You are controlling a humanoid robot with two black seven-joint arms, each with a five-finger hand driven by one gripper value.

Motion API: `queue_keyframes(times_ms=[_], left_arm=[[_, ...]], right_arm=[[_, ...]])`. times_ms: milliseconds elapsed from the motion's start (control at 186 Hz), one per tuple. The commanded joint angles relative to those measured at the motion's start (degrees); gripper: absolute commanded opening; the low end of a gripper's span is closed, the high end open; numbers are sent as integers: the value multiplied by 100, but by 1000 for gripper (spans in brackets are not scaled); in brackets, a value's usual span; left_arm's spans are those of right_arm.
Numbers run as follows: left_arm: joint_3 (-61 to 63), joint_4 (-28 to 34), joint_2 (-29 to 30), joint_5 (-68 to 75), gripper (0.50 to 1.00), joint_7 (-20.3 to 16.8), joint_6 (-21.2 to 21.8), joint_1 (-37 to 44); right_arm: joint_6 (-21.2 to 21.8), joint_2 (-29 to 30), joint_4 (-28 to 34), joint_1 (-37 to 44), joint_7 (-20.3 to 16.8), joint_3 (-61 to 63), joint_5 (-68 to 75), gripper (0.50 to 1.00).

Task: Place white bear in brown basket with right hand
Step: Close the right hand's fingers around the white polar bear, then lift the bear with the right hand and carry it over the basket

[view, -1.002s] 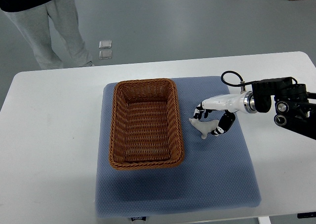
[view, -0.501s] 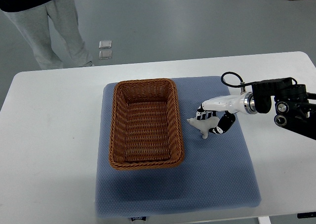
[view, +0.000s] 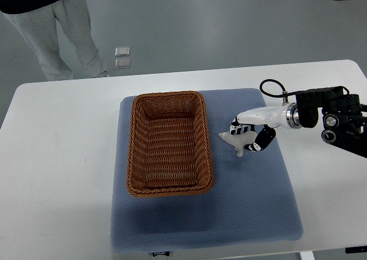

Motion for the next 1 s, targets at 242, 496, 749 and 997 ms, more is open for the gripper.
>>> queue_keyframes(times_ms=[242, 496, 749, 997], left_arm=[[0, 0, 0, 0, 1000, 1, 1, 0], [0, 0, 0, 0, 1000, 1, 1, 0], [0, 0, 0, 0, 1000, 1, 1, 0], [0, 0, 0, 0, 1000, 1, 1, 0]], right_arm=[[-201, 12, -252, 470, -1, 62, 11, 509], [-517, 223, -331, 1059, -1, 71, 37, 511], [-939, 865, -340, 1165, 8, 62, 37, 511], [-1115, 1673, -630, 1068, 8, 45, -6, 511]])
